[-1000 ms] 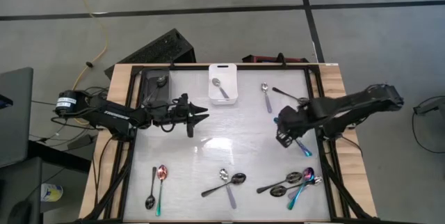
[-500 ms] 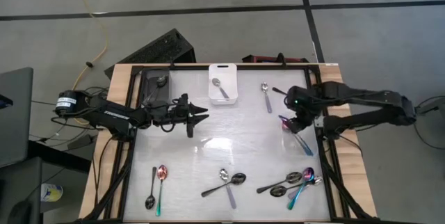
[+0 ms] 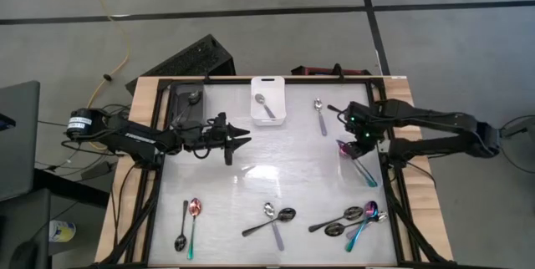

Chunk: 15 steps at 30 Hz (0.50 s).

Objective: Sort silverware by color (type)
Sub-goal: Put the blue spoon into the transparent bin

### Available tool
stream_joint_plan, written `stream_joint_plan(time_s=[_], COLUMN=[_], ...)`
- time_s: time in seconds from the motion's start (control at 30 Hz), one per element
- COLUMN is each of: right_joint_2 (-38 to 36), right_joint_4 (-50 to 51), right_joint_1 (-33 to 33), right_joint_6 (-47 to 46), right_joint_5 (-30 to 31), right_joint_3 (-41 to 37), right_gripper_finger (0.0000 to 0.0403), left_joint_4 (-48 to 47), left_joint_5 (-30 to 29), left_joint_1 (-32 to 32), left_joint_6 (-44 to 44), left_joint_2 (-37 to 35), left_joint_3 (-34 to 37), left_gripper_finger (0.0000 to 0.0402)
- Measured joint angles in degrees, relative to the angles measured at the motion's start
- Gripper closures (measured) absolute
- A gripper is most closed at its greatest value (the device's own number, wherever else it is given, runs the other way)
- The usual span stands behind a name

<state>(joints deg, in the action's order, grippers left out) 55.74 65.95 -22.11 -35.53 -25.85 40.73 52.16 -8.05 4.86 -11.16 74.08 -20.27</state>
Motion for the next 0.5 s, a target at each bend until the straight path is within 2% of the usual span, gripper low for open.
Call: stream_joint_plan(time_s=[0.3, 0.5], right_joint_2=[0.0, 0.1], right_joint_4=[-0.1, 0.0], right_joint_1=[-1.6, -1.6], right_joint_6=[1.5, 1.5], right_joint_5=[-0.1, 0.7], right_joint_3=[-1.4, -1.4], right_gripper_finger=[0.0356, 0.0332], left_joint_4=[0.0, 0.0], left_joint_5=[-0.2, -0.2], left_joint_1=[0.0, 0.0], left_joint_6=[0.0, 0.0], left_joint_2=[0.0, 0.0], left_joint_3=[0.0, 0.0], left_gripper_finger=[0.0294, 0.0294])
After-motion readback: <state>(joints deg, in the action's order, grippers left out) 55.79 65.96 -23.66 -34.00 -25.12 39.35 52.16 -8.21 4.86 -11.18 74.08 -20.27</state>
